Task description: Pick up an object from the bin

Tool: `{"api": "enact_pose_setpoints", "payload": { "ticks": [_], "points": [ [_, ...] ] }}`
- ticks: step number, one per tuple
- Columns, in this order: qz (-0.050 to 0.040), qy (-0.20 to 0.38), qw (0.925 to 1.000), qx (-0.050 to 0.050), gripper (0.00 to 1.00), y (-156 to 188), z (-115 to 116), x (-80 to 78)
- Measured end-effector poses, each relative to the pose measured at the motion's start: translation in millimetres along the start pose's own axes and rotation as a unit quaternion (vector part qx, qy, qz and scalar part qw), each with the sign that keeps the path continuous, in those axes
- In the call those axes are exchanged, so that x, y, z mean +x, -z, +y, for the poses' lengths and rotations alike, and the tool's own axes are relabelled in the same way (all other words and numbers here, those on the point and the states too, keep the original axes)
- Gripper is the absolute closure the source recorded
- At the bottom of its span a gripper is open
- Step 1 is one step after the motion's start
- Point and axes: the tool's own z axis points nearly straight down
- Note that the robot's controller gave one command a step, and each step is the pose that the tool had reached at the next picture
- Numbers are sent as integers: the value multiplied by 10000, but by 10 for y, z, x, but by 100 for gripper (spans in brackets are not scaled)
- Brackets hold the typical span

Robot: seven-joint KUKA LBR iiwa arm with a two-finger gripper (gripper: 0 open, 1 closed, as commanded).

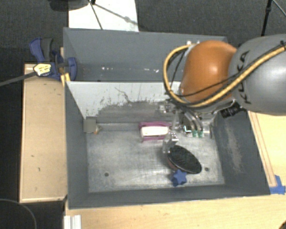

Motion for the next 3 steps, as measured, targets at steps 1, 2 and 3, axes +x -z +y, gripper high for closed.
{"api": "enact_pose_setpoints", "payload": {
  "ticks": [1,2,3],
  "points": [
    [-9,-782,9969,-2,0,-1099,-1,-152],
    [-4,-787,9969,-7,100,-1066,7,-155],
    [-41,-1052,9944,-7,100,462,48,-158]
  ]
}}
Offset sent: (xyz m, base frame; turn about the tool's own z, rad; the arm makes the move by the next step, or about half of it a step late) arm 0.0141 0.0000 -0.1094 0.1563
